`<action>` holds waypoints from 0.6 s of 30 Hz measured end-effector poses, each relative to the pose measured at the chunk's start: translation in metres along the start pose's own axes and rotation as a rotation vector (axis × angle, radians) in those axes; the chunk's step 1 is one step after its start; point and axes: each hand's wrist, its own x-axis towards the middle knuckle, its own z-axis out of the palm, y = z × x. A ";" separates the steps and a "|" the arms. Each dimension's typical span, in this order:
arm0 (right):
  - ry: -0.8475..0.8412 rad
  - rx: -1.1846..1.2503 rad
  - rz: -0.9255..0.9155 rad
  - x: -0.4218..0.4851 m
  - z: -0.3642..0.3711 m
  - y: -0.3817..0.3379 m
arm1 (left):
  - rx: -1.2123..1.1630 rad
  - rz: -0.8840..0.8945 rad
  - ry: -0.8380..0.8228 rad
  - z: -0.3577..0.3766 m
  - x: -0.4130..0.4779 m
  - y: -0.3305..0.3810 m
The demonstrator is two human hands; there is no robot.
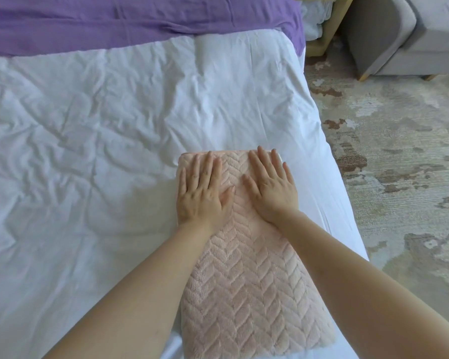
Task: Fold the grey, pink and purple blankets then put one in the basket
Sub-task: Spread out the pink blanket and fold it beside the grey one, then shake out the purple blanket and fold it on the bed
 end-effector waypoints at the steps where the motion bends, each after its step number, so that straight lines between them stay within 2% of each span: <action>1: 0.012 -0.003 -0.004 0.000 0.005 0.001 | 0.009 -0.004 0.000 0.004 -0.002 -0.001; 9: -0.003 0.014 -0.010 0.000 -0.009 -0.004 | -0.064 0.032 -0.026 -0.008 0.003 -0.006; 12: 0.157 0.172 0.026 -0.015 -0.031 -0.005 | -0.137 0.086 0.006 -0.035 -0.006 -0.039; 15: 0.314 0.311 0.110 -0.042 -0.047 -0.003 | -0.149 0.023 0.021 -0.056 -0.025 -0.091; 18: 0.302 0.338 0.134 -0.053 -0.051 -0.016 | -0.182 -0.039 0.057 -0.073 -0.040 -0.130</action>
